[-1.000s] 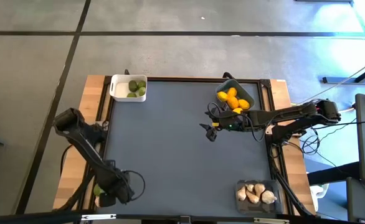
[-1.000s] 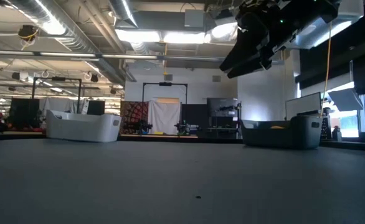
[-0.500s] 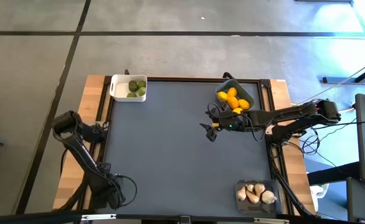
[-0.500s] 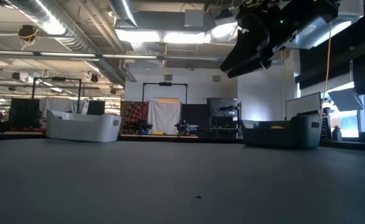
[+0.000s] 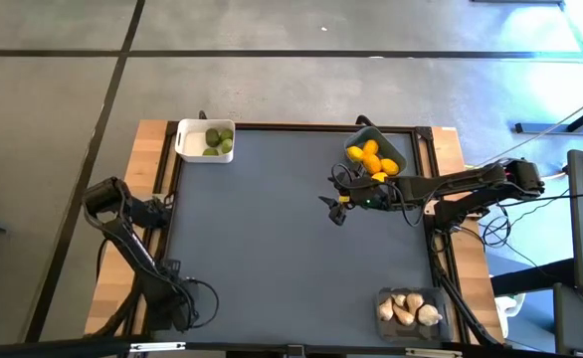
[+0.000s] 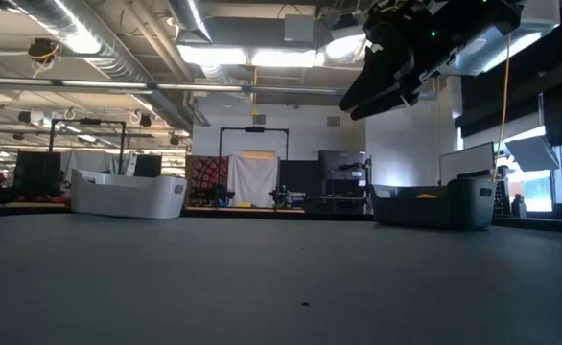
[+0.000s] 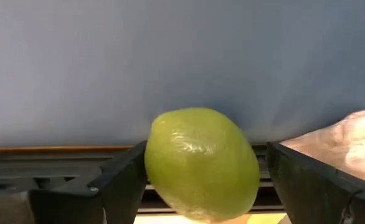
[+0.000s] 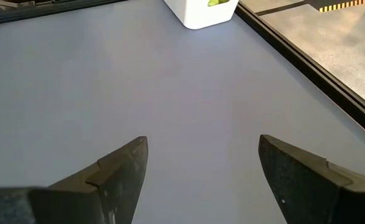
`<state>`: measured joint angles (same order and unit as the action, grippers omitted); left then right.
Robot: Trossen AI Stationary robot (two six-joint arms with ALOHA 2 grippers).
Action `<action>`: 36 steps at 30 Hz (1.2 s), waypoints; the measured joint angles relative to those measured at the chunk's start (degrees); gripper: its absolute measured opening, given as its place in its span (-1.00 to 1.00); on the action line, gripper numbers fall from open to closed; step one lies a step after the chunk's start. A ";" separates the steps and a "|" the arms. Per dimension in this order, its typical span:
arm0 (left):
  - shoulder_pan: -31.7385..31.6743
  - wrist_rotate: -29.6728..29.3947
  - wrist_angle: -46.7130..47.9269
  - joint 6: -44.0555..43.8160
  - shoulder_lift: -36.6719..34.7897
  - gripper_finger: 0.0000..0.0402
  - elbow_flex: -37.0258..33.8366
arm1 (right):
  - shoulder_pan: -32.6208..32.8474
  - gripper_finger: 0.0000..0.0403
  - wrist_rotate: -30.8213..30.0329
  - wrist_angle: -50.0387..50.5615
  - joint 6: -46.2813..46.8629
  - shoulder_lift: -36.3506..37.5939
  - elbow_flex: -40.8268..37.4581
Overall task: Sort produce into baskets
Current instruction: Put the lime into the white bin
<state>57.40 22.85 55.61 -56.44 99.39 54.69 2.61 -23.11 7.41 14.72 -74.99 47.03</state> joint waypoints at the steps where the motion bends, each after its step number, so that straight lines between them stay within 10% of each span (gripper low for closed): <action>1: 0.01 0.01 -0.39 -0.17 0.00 0.53 -0.13 | 0.00 0.50 0.00 0.00 0.00 -0.01 0.00; 11: -1.52 -1.13 -0.69 1.64 -0.01 -0.03 -0.14 | 0.00 0.50 0.00 -0.04 0.00 0.00 0.00; 18: -6.03 -4.98 4.03 3.62 -5.40 -0.05 0.03 | 0.00 0.50 0.11 -0.10 0.00 -0.02 0.00; 36: -18.47 -50.79 -3.87 7.08 -28.69 0.03 0.08 | 0.81 0.50 19.45 -23.29 -0.85 -7.51 0.07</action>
<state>38.93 -27.93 51.74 -49.35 70.70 54.76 3.42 -3.67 -15.88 13.87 -82.49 47.09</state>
